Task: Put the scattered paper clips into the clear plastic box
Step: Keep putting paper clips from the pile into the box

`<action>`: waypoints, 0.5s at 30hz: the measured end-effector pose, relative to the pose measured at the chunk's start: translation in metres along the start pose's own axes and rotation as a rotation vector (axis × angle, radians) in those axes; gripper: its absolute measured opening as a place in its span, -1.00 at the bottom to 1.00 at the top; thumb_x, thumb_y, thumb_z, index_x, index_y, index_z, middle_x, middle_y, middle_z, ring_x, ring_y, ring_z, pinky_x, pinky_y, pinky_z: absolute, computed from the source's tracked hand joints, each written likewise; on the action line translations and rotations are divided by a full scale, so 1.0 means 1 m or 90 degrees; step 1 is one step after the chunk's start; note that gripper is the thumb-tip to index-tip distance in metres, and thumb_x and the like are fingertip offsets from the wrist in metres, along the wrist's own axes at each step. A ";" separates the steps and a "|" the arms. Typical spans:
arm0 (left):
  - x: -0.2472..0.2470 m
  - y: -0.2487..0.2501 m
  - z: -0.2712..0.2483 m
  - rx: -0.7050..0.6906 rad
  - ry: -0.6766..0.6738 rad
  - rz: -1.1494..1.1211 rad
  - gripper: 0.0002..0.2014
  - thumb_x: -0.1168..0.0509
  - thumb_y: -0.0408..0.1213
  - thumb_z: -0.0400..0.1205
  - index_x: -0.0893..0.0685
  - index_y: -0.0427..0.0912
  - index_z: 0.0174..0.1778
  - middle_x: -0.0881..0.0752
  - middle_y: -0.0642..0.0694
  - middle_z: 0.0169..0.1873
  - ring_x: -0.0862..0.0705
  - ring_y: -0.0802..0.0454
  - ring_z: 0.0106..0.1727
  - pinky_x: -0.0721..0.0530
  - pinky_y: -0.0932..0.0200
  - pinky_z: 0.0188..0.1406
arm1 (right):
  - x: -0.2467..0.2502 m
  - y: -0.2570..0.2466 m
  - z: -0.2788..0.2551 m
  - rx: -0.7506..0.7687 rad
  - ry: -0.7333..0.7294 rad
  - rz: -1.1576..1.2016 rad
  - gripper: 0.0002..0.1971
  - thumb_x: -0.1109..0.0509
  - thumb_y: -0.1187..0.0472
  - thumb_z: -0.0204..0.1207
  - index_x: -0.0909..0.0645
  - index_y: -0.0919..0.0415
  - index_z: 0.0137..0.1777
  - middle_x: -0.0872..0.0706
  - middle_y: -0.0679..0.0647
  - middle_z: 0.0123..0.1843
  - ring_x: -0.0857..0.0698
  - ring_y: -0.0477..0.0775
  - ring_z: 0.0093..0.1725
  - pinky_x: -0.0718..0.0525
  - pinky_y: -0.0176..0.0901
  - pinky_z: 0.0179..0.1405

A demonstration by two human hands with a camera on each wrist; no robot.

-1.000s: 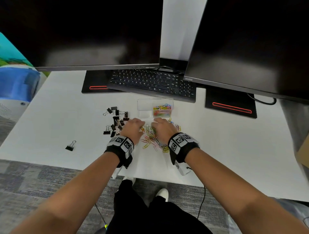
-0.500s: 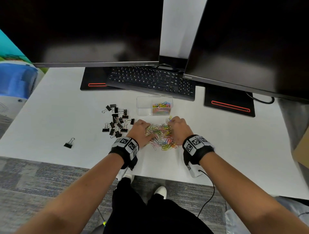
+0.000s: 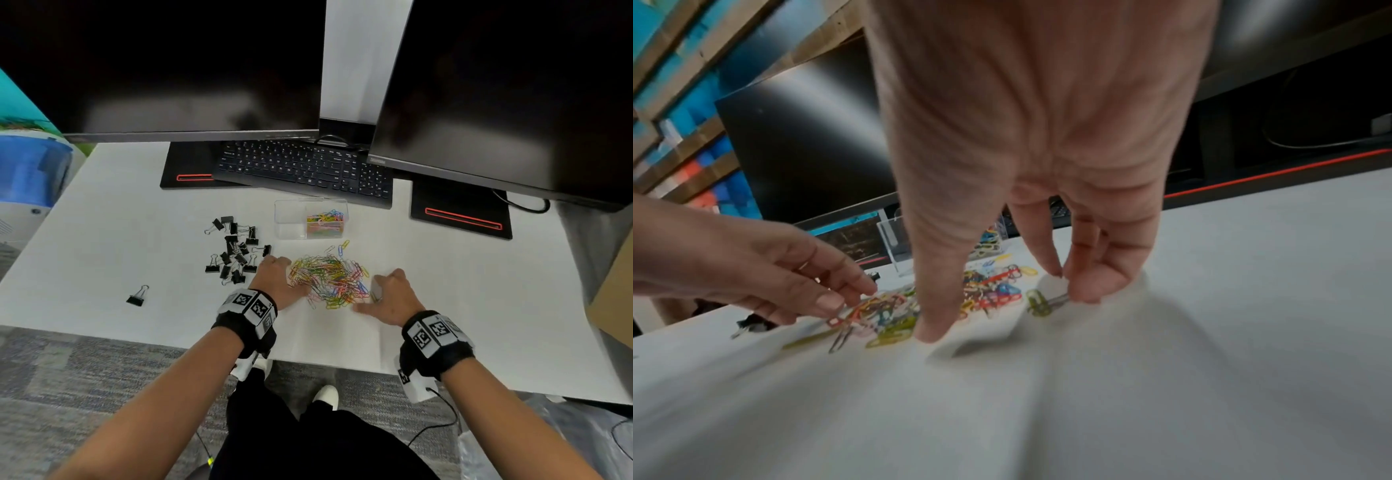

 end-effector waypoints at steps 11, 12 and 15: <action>-0.010 0.002 -0.011 0.015 -0.068 0.075 -0.07 -0.63 -0.03 0.24 -0.31 -0.06 0.49 -0.28 -0.22 0.40 -0.32 -0.22 0.46 -0.43 -0.07 0.45 | -0.023 -0.027 -0.006 0.086 0.070 0.023 -0.65 -0.49 0.19 0.45 -0.70 0.20 0.24 -0.54 0.28 0.12 -0.60 0.22 0.12 -0.36 -0.32 -0.07; -0.010 0.001 -0.011 0.017 -0.065 0.069 -0.07 -0.63 -0.04 0.24 -0.32 -0.05 0.48 -0.28 -0.22 0.39 -0.32 -0.22 0.46 -0.43 -0.07 0.44 | -0.024 -0.030 -0.007 0.091 0.083 0.032 -0.70 -0.47 0.22 0.46 -0.73 0.21 0.20 -0.56 0.29 0.09 -0.61 0.24 0.09 -0.35 -0.32 -0.10; -0.011 0.000 -0.013 0.025 -0.061 0.056 -0.08 -0.63 -0.06 0.24 -0.31 -0.03 0.47 -0.26 -0.22 0.39 -0.30 -0.21 0.46 -0.44 -0.08 0.44 | -0.023 -0.035 -0.006 0.105 0.116 0.053 -0.75 -0.46 0.27 0.48 -0.77 0.24 0.14 -0.59 0.33 0.06 -0.64 0.27 0.04 -0.39 -0.28 -0.10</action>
Point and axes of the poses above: each hand's wrist, its own z-axis towards the middle knuckle, its own x-axis out of the back of the hand, y = z × x, the point moved 8 cm from there along z, towards the middle knuckle
